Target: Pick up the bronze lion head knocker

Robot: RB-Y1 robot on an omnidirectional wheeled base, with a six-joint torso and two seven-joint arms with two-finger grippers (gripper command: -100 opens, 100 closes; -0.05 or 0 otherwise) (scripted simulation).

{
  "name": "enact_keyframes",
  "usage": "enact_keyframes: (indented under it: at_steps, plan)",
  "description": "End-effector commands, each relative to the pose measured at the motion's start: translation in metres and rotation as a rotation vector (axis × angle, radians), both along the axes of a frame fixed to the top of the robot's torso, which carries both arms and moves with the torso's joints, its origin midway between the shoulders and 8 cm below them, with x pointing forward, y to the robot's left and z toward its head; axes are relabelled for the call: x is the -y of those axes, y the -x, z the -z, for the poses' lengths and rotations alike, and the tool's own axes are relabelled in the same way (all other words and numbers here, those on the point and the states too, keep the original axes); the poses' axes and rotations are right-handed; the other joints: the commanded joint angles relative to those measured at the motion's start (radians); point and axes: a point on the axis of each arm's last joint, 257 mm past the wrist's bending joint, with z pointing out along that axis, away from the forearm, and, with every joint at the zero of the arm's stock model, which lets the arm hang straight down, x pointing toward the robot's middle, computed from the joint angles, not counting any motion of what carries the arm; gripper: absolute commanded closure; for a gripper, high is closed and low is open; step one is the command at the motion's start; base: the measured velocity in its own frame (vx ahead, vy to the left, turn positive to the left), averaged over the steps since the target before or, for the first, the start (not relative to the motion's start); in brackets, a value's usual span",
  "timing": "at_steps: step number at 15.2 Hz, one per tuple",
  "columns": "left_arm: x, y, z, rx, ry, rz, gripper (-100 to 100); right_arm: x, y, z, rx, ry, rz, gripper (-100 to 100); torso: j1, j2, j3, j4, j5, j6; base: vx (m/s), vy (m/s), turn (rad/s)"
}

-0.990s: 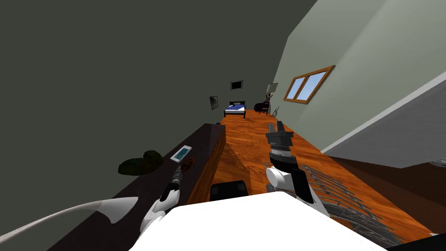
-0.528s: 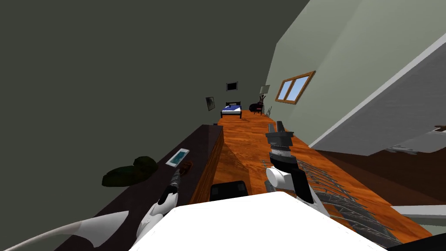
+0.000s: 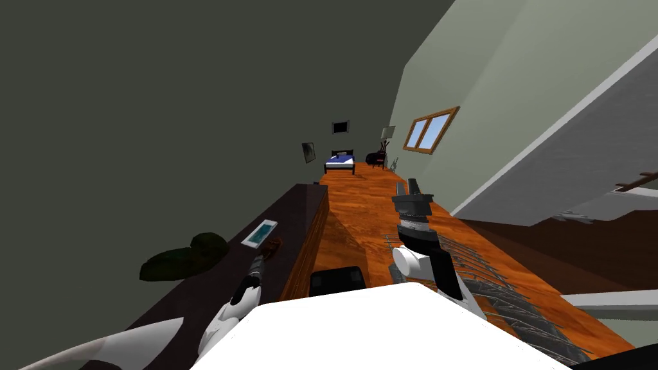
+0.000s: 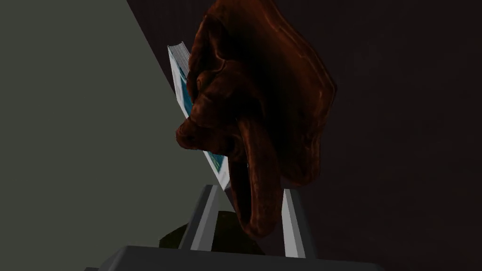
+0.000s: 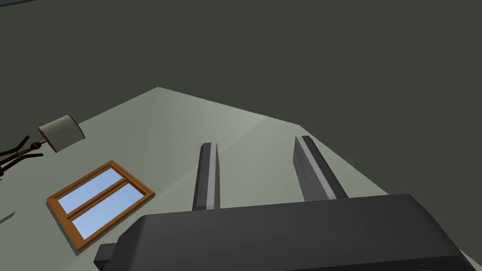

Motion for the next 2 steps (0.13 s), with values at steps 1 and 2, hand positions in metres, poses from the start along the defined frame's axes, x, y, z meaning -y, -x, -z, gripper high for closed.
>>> enact_keyframes:
  at_steps: [1,2]
  plan:
    - [0.0111,-0.0100,-0.0016,-0.002,0.004,0.030,100,0.0000,0.0000,0.0000,0.000,0.000,0.000,0,0.000,0.000,0.000,0.000,0.000,0.000,-0.003,-0.011,0.280]
    - [0.0043,-0.0046,-0.0021,0.002,0.000,0.015,100,0.0000,0.0000,0.0000,0.000,0.000,0.000,0,-0.001,0.000,0.000,-0.001,0.001,0.000,0.001,-0.008,0.085]
